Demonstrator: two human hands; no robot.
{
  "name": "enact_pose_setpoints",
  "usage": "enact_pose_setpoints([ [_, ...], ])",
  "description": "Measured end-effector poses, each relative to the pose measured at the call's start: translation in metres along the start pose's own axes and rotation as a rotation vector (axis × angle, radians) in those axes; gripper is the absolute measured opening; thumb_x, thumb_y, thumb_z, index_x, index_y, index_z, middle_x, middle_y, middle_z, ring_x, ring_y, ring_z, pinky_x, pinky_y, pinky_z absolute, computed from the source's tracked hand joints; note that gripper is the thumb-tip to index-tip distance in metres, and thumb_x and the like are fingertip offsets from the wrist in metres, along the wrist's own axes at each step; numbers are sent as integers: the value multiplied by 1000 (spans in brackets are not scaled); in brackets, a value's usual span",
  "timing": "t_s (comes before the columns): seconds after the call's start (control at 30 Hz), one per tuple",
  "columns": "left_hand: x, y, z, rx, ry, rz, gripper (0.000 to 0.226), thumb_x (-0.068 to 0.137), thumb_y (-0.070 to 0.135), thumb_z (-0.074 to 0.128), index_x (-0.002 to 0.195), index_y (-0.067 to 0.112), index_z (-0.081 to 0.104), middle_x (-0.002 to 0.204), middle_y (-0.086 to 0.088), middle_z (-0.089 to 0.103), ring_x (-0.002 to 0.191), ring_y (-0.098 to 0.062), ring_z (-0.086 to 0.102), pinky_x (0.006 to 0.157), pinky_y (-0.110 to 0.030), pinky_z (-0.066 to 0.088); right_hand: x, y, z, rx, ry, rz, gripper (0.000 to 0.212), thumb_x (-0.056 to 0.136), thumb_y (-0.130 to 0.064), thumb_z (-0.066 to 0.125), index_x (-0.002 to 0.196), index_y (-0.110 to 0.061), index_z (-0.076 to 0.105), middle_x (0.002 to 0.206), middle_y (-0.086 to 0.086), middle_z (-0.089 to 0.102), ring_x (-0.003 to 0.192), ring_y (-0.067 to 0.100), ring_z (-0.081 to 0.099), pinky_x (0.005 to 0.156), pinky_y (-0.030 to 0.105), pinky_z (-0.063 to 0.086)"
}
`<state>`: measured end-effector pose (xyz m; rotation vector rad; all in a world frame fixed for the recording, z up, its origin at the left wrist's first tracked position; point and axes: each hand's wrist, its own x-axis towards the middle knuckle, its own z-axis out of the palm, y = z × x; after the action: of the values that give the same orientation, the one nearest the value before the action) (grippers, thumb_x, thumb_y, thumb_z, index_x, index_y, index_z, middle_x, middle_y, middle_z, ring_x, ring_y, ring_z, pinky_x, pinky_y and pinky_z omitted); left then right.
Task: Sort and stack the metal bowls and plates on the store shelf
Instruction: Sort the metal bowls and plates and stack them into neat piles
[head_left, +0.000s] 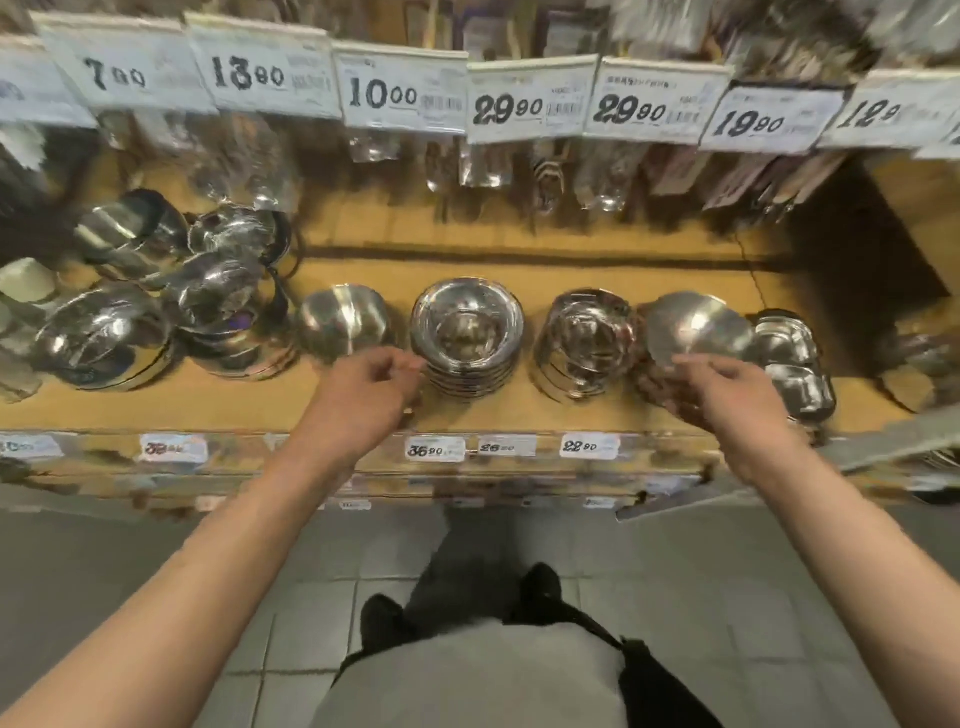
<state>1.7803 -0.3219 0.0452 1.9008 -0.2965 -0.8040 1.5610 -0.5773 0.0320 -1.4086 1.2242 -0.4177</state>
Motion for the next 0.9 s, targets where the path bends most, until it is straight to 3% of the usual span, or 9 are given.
enact_pose_setpoints([
  [0.1, 3, 4, 19, 46, -89, 16, 11, 96, 16, 64, 96, 23, 74, 93, -2, 77, 83, -19, 74, 73, -30, 62, -12, 6, -11, 1, 29, 11, 14, 100, -21, 57, 100, -18, 71, 101, 5, 75, 91, 16, 72, 85, 35, 60],
  [0.27, 20, 20, 62, 168, -99, 148, 16, 94, 13, 62, 96, 25, 73, 90, -7, 75, 81, -22, 71, 86, -45, 61, 0, 20, -14, -37, -8, -46, 19, 98, -21, 58, 111, -19, 71, 96, 1, 72, 89, 14, 70, 76, 29, 62],
  [0.43, 39, 22, 109, 267, -23, 255, 37, 93, 10, 61, 126, 25, 68, 107, -1, 71, 76, -10, 64, 64, -20, 55, 37, 30, -8, -121, -119, -155, 55, 85, -20, 63, 140, -24, 57, 83, -10, 68, 78, 9, 65, 82, 35, 60],
  [0.53, 42, 16, 131, 221, -8, 162, 37, 93, 20, 61, 130, 20, 65, 120, -8, 70, 101, -23, 68, 89, -35, 57, 55, 34, -6, -174, -146, -197, 63, 84, -31, 65, 145, -26, 51, 97, -10, 67, 93, 15, 68, 95, 44, 57],
  [0.63, 43, 13, 148, 140, 27, 79, 47, 84, 32, 58, 125, 10, 66, 122, -15, 69, 112, -34, 66, 100, -51, 53, 72, 32, -4, -224, -153, -200, 42, 86, -35, 62, 125, -23, 64, 98, -4, 70, 85, 18, 71, 90, 47, 59],
  [0.7, 40, 14, 157, 113, 67, 83, 45, 80, 39, 56, 107, 6, 70, 100, -12, 71, 95, -28, 66, 98, -56, 54, 80, 30, -1, -259, -170, -218, 33, 86, -36, 61, 105, -11, 67, 88, 7, 73, 73, 24, 72, 67, 41, 62],
  [0.77, 43, 14, 164, 97, 95, 76, 48, 82, 42, 56, 106, 2, 70, 97, -17, 70, 95, -30, 67, 98, -55, 54, 88, 30, 2, -247, -204, -206, 34, 90, -36, 61, 105, -6, 68, 71, 0, 68, 64, 21, 71, 48, 26, 49],
  [0.8, 45, 14, 166, 88, 105, 61, 50, 85, 41, 57, 110, -1, 68, 103, -21, 71, 98, -33, 68, 96, -50, 55, 89, 29, 4, -257, -207, -203, 31, 92, -37, 59, 100, -8, 69, 61, -6, 64, 63, 21, 72, 50, 24, 46],
  [0.9, 49, 19, 172, 69, 128, 32, 30, 93, 34, 59, 93, 5, 66, 81, -17, 59, 77, -24, 58, 75, -40, 50, 90, 27, 10, -324, -205, -280, 38, 90, -42, 55, 79, -7, 65, 46, -8, 57, 73, 35, 73, 62, 34, 48],
])
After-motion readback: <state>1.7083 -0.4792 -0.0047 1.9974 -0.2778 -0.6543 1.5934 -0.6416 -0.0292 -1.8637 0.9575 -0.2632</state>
